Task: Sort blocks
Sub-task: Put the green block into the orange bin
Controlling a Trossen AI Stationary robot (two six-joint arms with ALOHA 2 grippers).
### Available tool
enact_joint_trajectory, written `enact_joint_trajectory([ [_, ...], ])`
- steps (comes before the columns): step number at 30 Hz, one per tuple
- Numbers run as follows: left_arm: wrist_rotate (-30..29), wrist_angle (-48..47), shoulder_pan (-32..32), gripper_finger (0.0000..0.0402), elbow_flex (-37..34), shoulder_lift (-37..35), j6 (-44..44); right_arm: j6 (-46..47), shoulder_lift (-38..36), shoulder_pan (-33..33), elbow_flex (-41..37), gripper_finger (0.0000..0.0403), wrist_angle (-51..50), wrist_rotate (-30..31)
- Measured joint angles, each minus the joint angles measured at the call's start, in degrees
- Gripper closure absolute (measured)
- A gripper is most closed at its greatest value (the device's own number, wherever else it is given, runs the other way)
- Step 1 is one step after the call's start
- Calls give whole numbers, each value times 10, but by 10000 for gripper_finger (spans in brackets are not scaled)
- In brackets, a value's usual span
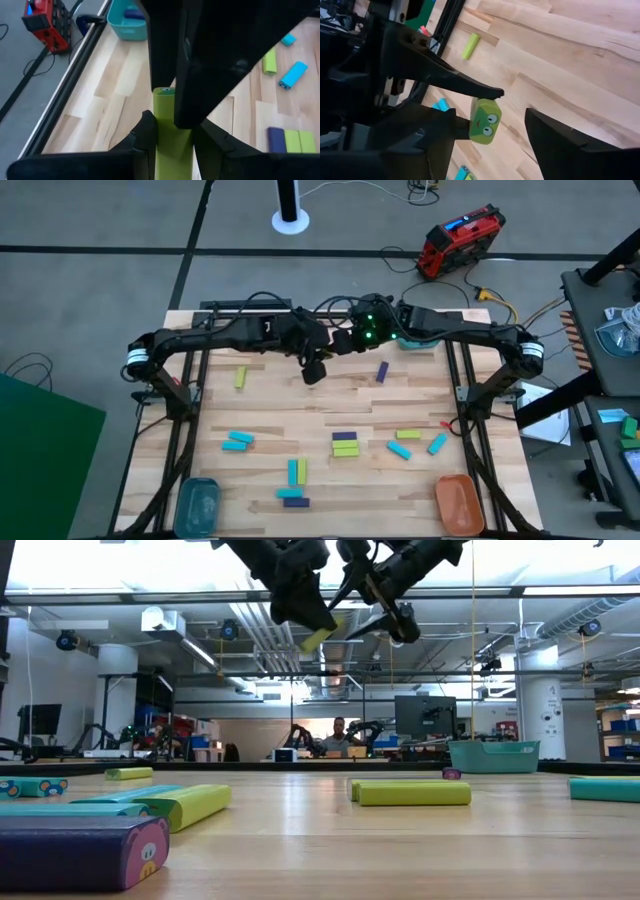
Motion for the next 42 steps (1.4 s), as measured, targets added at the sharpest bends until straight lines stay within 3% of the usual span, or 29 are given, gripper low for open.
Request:
enact_joint_trajectory([
  [10,0,4,-5,330,18,0,0,-3,0,0,0,229,2,4],
  [20,-15,5,-21,330,19,1,-22,-11,-1,1,1,344,1,-3],
  [29,0,0,-24,268,21,-1,-45,-51,-9,-2,0,348,-32,20],
  [42,-4,-23,-24,261,21,-1,-59,-167,-90,2,44,348,-301,55],
])
